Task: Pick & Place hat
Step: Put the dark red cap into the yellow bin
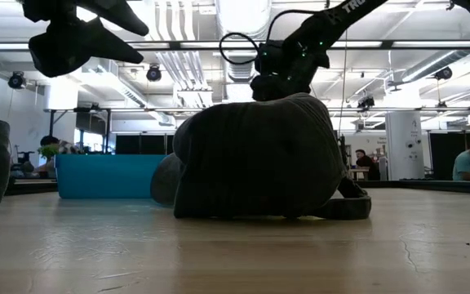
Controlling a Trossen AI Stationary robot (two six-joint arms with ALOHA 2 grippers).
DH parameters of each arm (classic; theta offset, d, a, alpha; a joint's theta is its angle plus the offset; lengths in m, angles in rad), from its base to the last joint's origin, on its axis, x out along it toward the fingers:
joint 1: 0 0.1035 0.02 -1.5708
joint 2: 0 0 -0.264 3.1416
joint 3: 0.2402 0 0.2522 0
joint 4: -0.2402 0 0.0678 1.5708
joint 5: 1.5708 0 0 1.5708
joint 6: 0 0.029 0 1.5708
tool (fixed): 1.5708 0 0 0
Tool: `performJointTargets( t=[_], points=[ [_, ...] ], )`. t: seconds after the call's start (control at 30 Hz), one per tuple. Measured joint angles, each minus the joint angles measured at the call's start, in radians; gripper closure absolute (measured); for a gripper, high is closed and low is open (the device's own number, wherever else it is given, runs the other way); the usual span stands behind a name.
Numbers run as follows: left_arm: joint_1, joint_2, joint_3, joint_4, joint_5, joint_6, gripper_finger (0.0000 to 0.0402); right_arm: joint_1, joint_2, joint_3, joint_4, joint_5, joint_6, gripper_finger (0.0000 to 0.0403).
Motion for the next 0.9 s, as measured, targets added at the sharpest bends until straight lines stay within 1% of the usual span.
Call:
performJointTargets(
  t=[0.17,0.3,0.5,0.6,0.77,0.83,0.9],
  points=[
    [0.009,-0.001,0.0,0.0,0.0,-0.015,0.0241,0.001,-0.002,0.041,-0.002,0.001,-0.038,0.0195],
    [0.015,-0.001,0.0,-0.006,0.012,-0.014,0.0241,0.0,-0.002,0.073,-0.049,0.003,-0.083,0.0172],
    [0.019,-0.001,0.0,-0.013,0.037,-0.014,0.0241,0.001,-0.061,0.09,-0.065,0.002,-0.231,0.0131],
    [0.027,-0.002,0.0,-0.013,0.039,-0.014,0.0241,0.001,-0.114,0.091,-0.155,0.009,-0.337,0.0118],
    [0.049,-0.003,0.0,-0.013,0.067,-0.015,0.0241,0.007,-0.193,0.05,-0.315,0.154,-0.437,0.0118],
    [0.057,-0.003,0.0,-0.013,0.067,-0.014,0.0241,0.007,-0.217,0.015,-0.326,0.221,-0.434,0.0123],
    [0.067,-0.003,0.0,-0.013,0.068,-0.01,0.0241,0.007,-0.238,-0.028,-0.326,0.259,-0.43,0.0129]
  ],
)
